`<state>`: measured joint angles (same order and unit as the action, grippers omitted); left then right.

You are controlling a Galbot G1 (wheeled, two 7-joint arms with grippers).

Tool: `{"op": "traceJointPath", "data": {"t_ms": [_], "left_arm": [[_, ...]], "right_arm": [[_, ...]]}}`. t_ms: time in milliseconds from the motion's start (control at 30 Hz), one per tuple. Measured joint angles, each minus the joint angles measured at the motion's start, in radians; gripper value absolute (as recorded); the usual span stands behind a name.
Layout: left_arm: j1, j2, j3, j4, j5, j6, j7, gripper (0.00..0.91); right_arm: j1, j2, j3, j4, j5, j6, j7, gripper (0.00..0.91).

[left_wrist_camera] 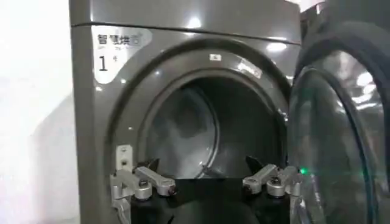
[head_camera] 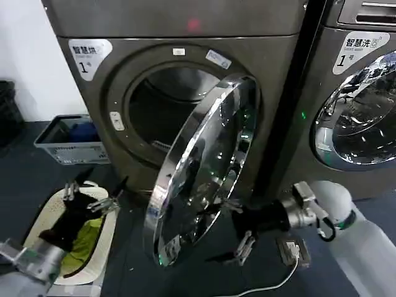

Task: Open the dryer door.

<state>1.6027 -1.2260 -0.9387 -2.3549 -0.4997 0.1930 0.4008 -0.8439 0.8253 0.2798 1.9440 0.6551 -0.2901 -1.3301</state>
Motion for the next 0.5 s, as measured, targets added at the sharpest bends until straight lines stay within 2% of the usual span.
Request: {"op": "traceJointPath", "data": {"t_ms": [500], "left_arm": [[-0.029, 0.047, 0.139, 0.024, -0.007, -0.002, 0.019, 0.907]], "right_arm": [[-0.224, 0.006, 0.441, 0.029, 0.001, 0.030, 0.027, 0.907]]}}
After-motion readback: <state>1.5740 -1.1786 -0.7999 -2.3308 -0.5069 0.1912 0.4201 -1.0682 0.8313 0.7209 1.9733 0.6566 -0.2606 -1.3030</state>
